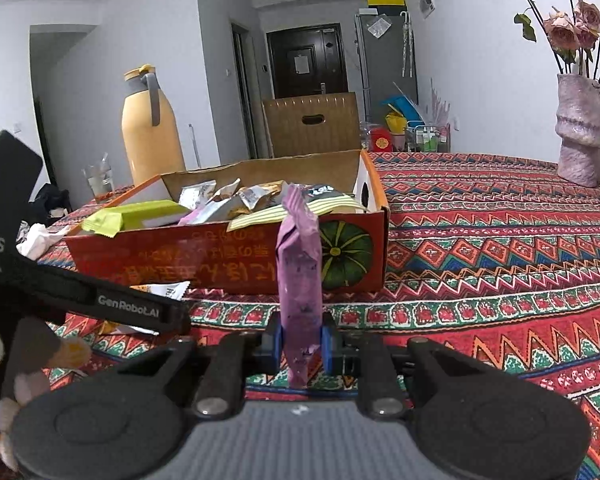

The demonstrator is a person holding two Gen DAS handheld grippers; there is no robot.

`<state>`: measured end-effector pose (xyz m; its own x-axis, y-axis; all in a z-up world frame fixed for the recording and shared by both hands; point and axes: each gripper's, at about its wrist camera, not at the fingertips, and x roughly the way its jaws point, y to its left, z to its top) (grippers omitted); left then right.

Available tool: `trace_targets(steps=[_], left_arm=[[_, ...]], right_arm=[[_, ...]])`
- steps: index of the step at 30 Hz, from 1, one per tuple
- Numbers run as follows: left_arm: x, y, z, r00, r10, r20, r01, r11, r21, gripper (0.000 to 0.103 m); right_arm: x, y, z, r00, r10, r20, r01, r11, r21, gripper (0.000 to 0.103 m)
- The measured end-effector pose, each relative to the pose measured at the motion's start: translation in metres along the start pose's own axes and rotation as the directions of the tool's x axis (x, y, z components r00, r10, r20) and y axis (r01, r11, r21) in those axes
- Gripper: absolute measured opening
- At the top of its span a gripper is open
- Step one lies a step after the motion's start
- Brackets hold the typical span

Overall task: Organize snacks
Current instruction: 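Grasp the cookie packet with the left gripper while the right gripper holds the pink packet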

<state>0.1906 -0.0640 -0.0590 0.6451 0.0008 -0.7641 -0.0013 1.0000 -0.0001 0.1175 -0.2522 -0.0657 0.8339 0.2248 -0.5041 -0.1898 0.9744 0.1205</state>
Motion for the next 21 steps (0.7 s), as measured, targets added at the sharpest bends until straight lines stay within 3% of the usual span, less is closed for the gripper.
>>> trace_targets(steps=[6, 21], left_arm=[[-0.006, -0.001, -0.002, 0.999, -0.013, 0.032, 0.012, 1.000, 0.025, 0.066], [-0.019, 0.006, -0.015, 0.997, -0.002, 0.078, -0.002, 0.999, 0.048, 0.053]], right_arm=[[0.001, 0.001, 0.000, 1.000, -0.004, 0.000, 0.004, 1.000, -0.004, 0.018], [-0.004, 0.005, -0.001, 1.000, -0.015, 0.019, 0.015, 1.000, -0.026, 0.018]])
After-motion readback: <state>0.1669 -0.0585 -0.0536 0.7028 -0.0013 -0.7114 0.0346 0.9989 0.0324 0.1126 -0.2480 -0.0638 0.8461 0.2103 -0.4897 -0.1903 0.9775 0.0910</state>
